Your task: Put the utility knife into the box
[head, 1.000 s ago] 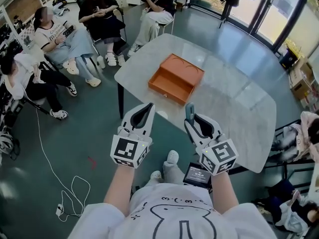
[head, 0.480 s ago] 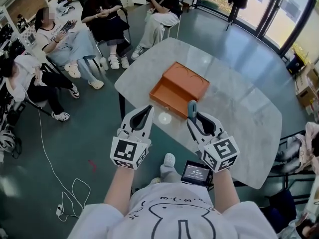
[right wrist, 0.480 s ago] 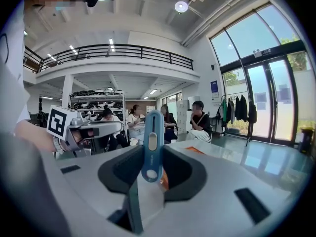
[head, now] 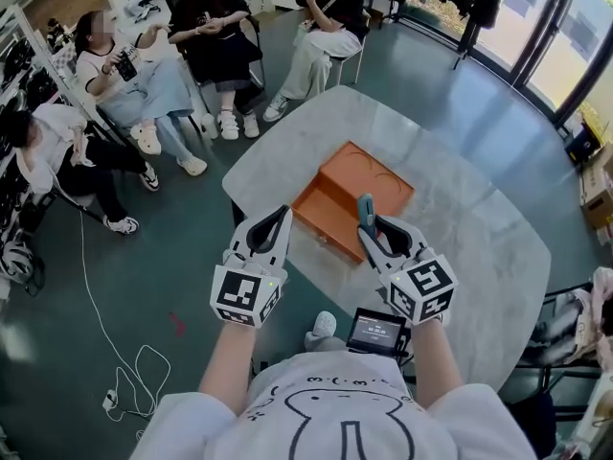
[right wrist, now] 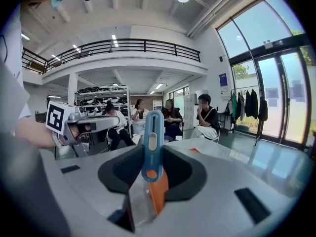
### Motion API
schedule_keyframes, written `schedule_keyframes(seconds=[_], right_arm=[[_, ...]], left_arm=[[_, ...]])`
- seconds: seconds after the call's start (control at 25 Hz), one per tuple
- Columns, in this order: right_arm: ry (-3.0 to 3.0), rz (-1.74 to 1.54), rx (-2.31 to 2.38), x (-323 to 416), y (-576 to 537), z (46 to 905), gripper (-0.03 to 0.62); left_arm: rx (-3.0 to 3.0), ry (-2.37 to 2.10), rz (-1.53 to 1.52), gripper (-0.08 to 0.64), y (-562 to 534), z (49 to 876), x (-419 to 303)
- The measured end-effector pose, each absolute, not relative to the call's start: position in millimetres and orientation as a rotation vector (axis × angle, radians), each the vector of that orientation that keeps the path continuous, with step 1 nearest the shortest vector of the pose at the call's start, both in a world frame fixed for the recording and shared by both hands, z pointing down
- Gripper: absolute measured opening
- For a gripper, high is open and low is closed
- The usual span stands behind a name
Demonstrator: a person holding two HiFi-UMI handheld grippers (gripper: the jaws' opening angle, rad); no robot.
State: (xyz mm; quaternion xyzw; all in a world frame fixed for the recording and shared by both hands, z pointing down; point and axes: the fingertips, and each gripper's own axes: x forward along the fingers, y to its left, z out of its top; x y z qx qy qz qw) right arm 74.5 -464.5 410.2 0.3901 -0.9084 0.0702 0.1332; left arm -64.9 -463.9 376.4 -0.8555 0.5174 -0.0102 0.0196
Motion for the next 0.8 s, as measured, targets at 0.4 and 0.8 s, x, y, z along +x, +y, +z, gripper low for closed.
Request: schedule_keyframes(seconds=[0.4, 0.8], right_arm=[[-2.549, 0.301, 0.986, 75, -508, 445, 0.13], [-2.371, 0.433, 0.88, 62, -524, 504, 0.13]], left_arm=[[-2.641, 1.668, -0.058, 0.015, -501, 386, -58], [-2.691, 1.641, -0.101, 0.015, -511, 403, -60]])
